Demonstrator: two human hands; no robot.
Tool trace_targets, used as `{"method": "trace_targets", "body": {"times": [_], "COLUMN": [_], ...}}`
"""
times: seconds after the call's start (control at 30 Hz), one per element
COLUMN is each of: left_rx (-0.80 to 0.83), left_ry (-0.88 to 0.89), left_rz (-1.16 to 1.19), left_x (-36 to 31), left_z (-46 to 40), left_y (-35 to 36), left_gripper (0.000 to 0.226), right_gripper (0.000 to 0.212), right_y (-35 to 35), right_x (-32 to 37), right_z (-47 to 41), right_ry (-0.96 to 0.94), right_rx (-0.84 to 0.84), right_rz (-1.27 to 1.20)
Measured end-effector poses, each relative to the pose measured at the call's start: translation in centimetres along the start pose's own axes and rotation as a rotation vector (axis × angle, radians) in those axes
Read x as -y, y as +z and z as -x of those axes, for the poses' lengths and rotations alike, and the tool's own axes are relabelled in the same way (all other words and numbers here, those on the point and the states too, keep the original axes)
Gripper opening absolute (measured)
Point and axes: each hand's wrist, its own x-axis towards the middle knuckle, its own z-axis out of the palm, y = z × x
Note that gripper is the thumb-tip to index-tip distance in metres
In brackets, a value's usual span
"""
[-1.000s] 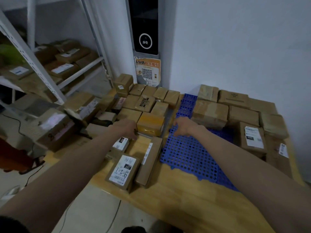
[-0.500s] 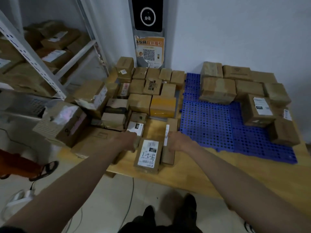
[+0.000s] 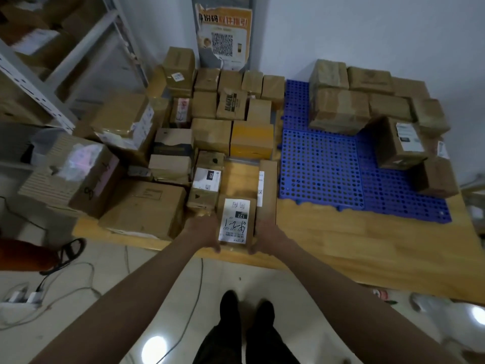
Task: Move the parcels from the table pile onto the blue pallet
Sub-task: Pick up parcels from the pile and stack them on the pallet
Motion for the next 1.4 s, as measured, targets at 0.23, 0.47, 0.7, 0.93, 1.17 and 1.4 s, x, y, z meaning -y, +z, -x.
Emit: {"method": "trace_targets", "body": {"times": [0.23,0.47,0.7,0.93,1.17,1.4], "left_rx": [-0.034,-0.077,-0.155,-0.245,-0.303,-0.32], "left_ry": [-0.065,-0.106,-0.143,-0.041,-0.02,0.057], "left_rz": [0.149,0.227,0.242,0.235,0.144,0.071], "left_x": [-0.4,-0.2,-1.3,-3.6,-9.4,-16.7], "left_z": [-1.2,0.5,4.0,6.6,7.5,5.9], "left_y": [2.3,3.2,1.9,-2.2,-6.8,-8.3], "left_gripper": [0.093,0.079,0.086,0.082,0.083,0.081], "right_gripper": [0.041,0.081,0.082,0.082,0.09,0.081], "right_y": [2.1,3.2,2.6,-1.0,-5.7,-8.5], "right_x": [0.4,1.0,1.0,-1.1,-5.1,-11.5], "right_z": [-1.4,-0.1,3.2,7.0,9.9,12.2], "right_ry": [-0.063,-0.048,-0.124,-0.215,-0.221,-0.124], "right_rx": [-0.192,-0.18,-0.196,-0.248,-0.334,-0.352], "right_rz": [-0.155,-0.169,-0.192,-0.281,-0.304,-0.284]}}
